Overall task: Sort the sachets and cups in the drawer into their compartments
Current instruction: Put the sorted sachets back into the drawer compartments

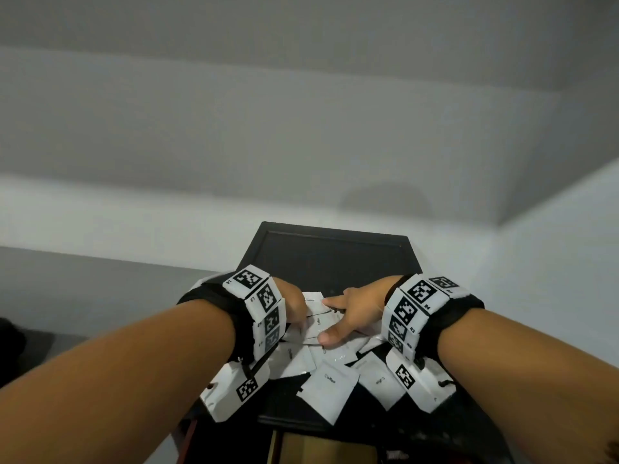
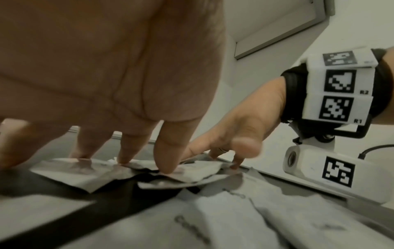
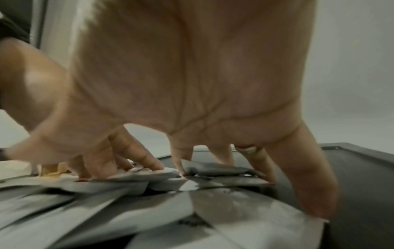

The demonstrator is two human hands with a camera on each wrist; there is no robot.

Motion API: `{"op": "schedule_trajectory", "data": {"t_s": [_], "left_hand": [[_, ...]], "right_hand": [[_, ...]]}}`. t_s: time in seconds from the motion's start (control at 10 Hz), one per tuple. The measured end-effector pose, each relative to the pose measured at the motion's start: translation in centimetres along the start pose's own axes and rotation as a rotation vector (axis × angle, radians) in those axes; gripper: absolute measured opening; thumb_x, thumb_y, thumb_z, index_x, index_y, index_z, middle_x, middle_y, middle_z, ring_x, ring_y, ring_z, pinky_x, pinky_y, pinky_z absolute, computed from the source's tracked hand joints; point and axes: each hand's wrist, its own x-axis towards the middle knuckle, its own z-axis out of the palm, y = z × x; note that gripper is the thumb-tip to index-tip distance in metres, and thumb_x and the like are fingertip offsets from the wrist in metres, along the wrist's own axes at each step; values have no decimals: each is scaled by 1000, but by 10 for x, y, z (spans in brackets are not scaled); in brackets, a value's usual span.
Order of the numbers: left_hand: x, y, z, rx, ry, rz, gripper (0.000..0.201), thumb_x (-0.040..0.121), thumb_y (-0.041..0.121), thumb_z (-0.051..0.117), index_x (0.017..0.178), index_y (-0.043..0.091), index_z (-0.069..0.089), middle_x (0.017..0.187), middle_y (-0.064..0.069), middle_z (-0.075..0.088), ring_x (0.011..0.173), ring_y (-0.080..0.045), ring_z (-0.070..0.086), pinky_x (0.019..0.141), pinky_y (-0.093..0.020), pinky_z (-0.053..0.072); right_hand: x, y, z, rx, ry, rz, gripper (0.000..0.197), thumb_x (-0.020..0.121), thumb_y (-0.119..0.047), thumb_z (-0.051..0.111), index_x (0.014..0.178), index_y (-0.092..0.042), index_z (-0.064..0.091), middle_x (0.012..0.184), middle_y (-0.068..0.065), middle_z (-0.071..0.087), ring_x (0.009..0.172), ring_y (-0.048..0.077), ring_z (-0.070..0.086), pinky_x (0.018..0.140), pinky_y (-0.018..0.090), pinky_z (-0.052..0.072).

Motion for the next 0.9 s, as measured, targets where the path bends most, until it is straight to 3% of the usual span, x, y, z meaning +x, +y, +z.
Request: {"op": "schedule_trajectory", "data": {"t_s": [0.1, 0.2, 0.3, 0.4, 0.5, 0.6, 0.7, 0.8, 0.9], "left_hand": [[-21, -5, 8, -114, 9, 5, 41, 95, 25, 51, 132, 7, 52, 134, -11, 54, 123, -25, 51, 97, -30, 41], [-34, -7, 18, -213, -62, 36, 31, 97, 28, 47, 120, 10, 57, 127, -9, 56, 109, -20, 56, 93, -30, 40], [-43, -7, 30, -222, -44, 47, 42, 96, 34, 44, 129, 9, 51, 136, -8, 51, 128, -24, 44, 109, -35, 30], [-40, -5, 45, -265, -40, 39, 48, 93, 41, 45, 134, 16, 43, 145, -3, 40, 143, -23, 20, 115, -36, 13], [-47, 2, 51, -277, -22, 38, 53, 96, 41, 41, 141, 14, 35, 151, -5, 32, 146, -24, 7, 114, -36, 10], [-58, 5, 53, -291, -7, 62, 50, 95, 43, 43, 135, 13, 43, 143, -6, 42, 139, -23, 25, 103, -29, 22], [-69, 4, 57, -338, 11, 100, 49, 94, 45, 47, 133, 15, 45, 134, -4, 47, 125, -19, 39, 99, -25, 26], [-72, 0, 68, -364, 22, 171, 57, 85, 53, 53, 133, 25, 41, 132, 4, 48, 126, -13, 34, 114, -36, 19], [-75, 1, 83, -303, 123, 133, 80, 67, 61, 61, 137, 31, 34, 129, 0, 44, 132, -26, 33, 112, -47, 26]], "right_hand": [[-15, -2, 8, 25, -78, 6, 98, 77, -58, 64, 150, -37, 1, 159, 0, -6, 147, 22, 4, 117, 37, 18], [-24, -2, 19, -88, -63, -7, 107, 72, -62, 66, 147, -41, -6, 157, 0, -19, 146, 23, -7, 118, 45, 13], [-28, 0, 38, -100, -35, -3, 116, 63, -66, 71, 145, -46, -8, 155, -2, -25, 146, 24, -12, 118, 49, 9], [-34, 0, 56, -155, 68, 6, 111, 67, -69, 67, 146, -44, -7, 157, 0, -21, 146, 28, -6, 117, 49, 13], [-41, 1, 68, -131, 148, -8, 96, 77, -65, 60, 148, -42, 0, 158, 3, -14, 146, 31, 4, 116, 47, 19], [-46, 3, 75, -104, 233, -16, 78, 86, -58, 53, 149, -38, 12, 158, 8, -1, 142, 34, 21, 114, 44, 26], [-51, 5, 82, -64, 301, -25, 64, 91, -49, 50, 148, -34, 23, 154, 13, 13, 136, 34, 31, 111, 42, 31], [-54, 3, 94, -23, 376, -15, 59, 94, -43, 46, 147, -33, 23, 152, 14, 19, 134, 35, 33, 110, 43, 32], [-56, -1, 108, 12, 443, 8, 57, 97, -41, 40, 149, -33, 18, 155, 12, 12, 138, 39, 23, 113, 44, 26]]}}
